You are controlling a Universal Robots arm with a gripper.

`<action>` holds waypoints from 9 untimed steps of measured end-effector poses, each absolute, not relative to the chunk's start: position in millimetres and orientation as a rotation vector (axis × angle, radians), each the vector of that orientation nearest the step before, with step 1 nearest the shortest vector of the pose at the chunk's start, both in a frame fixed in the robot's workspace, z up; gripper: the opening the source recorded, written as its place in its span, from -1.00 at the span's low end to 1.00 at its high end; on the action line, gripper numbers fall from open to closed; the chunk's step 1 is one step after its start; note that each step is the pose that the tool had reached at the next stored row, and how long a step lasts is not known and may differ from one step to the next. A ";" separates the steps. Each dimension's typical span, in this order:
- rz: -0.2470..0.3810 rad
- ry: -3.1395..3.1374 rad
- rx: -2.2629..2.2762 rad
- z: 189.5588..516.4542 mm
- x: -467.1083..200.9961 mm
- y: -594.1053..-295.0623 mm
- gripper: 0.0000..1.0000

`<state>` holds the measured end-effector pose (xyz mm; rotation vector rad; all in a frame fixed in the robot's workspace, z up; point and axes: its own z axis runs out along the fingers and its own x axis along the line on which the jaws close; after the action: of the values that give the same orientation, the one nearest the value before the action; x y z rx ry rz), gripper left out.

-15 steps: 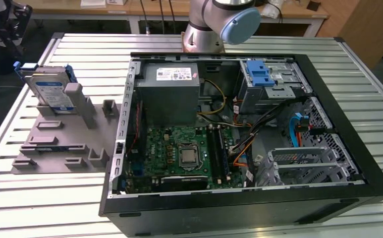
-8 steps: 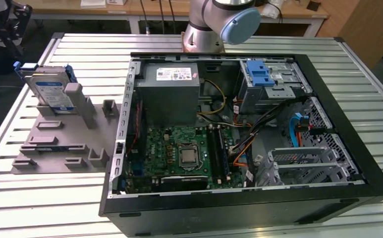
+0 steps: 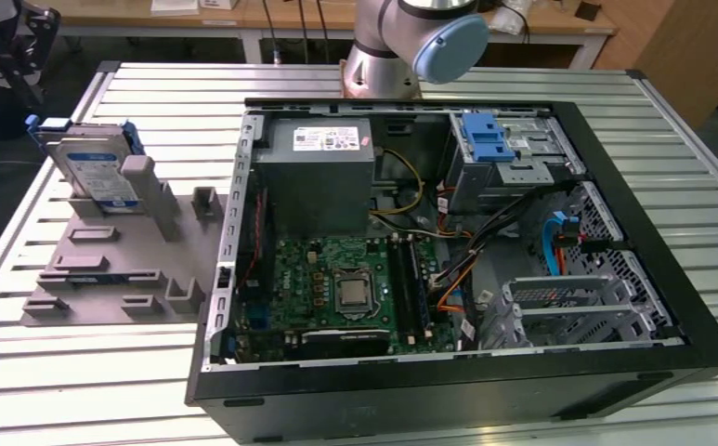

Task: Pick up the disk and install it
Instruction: 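Pick up the disk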

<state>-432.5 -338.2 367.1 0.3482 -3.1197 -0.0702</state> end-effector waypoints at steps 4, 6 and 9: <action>-0.070 -3.117 0.366 367.1 -432.6 -338.2 -0.79; -0.070 -3.116 0.376 367.1 -432.6 -338.2 -0.79; -0.070 -3.114 0.392 367.1 -432.7 -338.2 -0.79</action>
<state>-432.7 -338.2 367.1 0.3915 -3.1140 -0.0701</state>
